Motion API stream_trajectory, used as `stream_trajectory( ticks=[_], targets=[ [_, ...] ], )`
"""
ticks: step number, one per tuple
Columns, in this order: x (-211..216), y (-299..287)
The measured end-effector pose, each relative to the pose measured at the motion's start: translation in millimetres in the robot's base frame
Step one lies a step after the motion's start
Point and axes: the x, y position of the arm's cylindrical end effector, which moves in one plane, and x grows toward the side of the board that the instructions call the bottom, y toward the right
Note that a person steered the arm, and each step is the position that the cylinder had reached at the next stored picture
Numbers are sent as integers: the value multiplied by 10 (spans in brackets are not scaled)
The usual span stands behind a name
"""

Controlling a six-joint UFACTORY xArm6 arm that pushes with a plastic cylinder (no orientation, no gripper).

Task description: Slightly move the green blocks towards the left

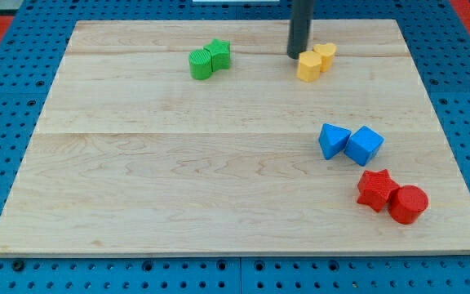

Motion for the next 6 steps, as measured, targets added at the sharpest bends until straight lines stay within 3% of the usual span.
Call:
stream_trajectory(
  ticks=[2,3,5,6],
  targets=[
    [71,-1098],
    [420,-1274],
    [981,-174],
    [1074,931]
  ],
)
